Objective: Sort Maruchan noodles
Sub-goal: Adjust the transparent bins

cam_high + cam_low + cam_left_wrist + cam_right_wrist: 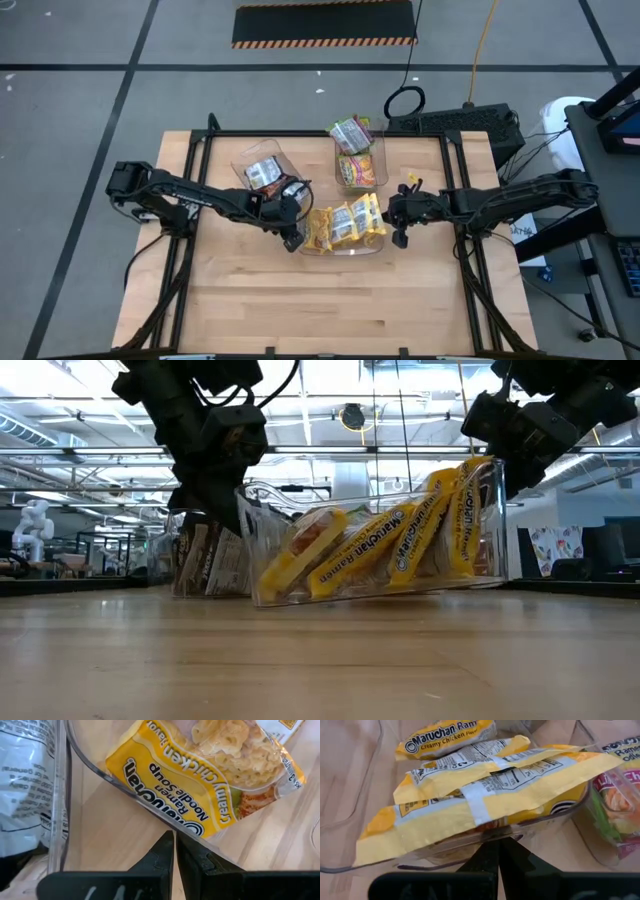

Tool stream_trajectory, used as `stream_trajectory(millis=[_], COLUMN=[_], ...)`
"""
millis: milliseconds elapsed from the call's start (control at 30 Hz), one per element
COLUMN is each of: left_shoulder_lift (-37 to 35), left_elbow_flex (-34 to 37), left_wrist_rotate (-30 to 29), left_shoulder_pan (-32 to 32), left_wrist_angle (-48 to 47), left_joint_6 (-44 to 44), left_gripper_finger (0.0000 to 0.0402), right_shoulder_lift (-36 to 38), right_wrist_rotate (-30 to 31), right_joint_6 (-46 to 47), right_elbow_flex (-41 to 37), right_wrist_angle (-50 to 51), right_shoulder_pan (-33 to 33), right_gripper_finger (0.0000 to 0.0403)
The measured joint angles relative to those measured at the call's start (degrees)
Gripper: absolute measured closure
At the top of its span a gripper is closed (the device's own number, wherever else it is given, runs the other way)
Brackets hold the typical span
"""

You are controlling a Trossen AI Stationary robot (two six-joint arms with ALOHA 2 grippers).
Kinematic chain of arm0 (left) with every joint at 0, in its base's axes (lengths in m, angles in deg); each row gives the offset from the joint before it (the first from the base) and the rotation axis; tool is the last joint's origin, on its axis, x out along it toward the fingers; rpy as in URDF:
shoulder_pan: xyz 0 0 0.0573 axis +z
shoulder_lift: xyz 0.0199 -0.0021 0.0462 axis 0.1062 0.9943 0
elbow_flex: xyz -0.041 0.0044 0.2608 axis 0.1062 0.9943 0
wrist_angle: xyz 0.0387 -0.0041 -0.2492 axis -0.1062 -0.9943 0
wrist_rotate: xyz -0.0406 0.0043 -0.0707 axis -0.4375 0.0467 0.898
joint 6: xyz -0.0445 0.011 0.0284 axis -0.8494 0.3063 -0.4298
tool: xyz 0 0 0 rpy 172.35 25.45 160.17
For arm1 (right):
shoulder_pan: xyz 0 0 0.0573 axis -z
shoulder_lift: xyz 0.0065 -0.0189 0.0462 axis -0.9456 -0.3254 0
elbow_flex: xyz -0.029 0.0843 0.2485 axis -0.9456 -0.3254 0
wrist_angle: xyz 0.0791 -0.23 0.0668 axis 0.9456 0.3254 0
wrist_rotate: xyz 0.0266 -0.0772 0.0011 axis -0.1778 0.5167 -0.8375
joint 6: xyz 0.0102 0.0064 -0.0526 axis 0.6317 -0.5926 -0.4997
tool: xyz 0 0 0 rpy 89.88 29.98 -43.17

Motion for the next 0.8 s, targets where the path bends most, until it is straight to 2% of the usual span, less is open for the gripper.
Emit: stream_trajectory(millis=[167, 533, 800], left_shoulder_lift=[0.0, 0.0, 0.0], left_elbow_flex=[0.0, 0.0, 0.0], left_wrist_rotate=[0.04, 0.3, 0.78], left_shoulder_pan=[-0.27, -0.26, -0.17], left_wrist_angle=[-0.04, -0.32, -0.89], left_joint_6=[-0.22, 1.27, 1.11], left_gripper_finger=[0.0376, 0.0376, 0.0376], right_shoulder_lift=[-1.62, -2.36, -2.36], right_wrist_rotate=[-2.63, -2.64, -2.59], right_joint_6=[0.15, 0.58, 0.6], right_elbow_flex=[0.04, 0.04, 0.04], right_wrist_angle=[-0.48, -1.05, -1.12], right_shoulder_pan=[1.48, 3.28, 3.28], right_gripper_finger=[0.0403, 0.0401, 0.0368])
